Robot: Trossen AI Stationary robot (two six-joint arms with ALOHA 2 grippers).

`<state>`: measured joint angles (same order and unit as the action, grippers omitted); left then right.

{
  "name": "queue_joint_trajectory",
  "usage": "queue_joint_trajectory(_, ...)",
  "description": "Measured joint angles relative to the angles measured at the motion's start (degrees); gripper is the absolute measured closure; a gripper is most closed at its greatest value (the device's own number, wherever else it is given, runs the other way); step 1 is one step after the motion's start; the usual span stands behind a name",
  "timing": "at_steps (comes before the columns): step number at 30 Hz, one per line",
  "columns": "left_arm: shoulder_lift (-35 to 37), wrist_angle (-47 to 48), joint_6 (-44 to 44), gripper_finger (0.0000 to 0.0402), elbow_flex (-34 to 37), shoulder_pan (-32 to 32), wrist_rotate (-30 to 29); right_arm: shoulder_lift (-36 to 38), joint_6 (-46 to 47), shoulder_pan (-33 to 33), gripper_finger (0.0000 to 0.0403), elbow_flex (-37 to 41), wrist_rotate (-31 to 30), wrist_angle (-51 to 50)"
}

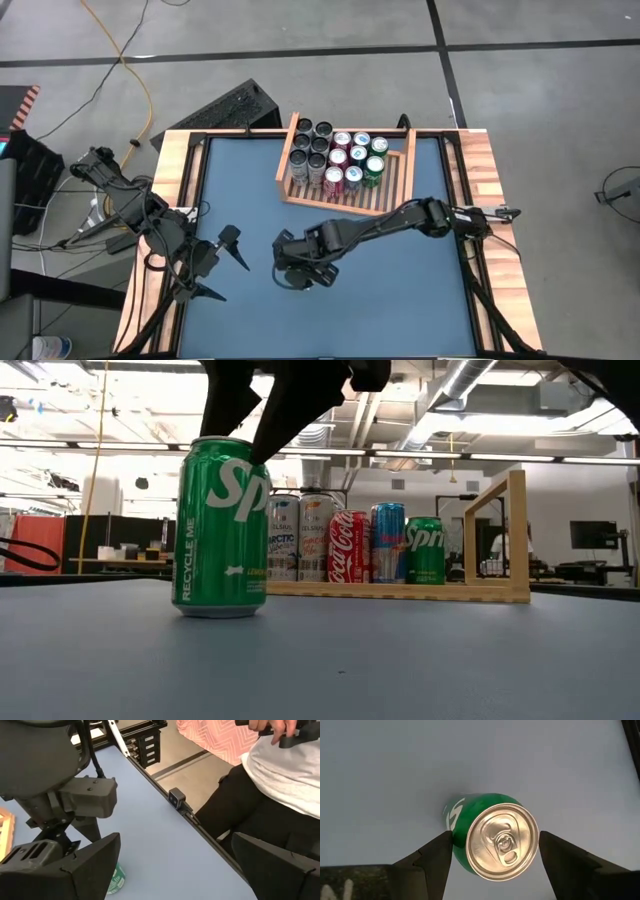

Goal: Place canned beverage on shelf
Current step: Put the green soda can on the shelf aligned with the other green soda can

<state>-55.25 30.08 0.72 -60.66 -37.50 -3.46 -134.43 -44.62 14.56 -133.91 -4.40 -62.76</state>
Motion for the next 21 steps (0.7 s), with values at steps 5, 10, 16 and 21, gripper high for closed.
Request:
queue_joint_trajectory(5, 0.00, 0.01, 0.01, 0.0031, 0.00, 0.00, 0.02, 0.02, 0.15, -0.82, 0.0121, 0.00, 0.10, 0.30)
queue_joint_trajectory(10, -0.02, 0.01, 0.78, 0.0031, 0.00, 0.00, 0.04, 0.02, 2.70, -2.08, 0.0121, 0.00, 1.77, 1.39)
queue_joint_trajectory(16, -0.21, 0.13, 0.80, 0.0031, 0.00, -0.01, 0.04, 0.02, 6.89, -2.84, 0.0121, 0.02, 4.90, -0.67)
queue_joint_trajectory(21, -0.19, 0.60, 0.65, 0.0031, 0.00, -0.02, 0.02, 0.90, 8.63, -1.70, 0.0119, 0.04, 4.74, -2.99)
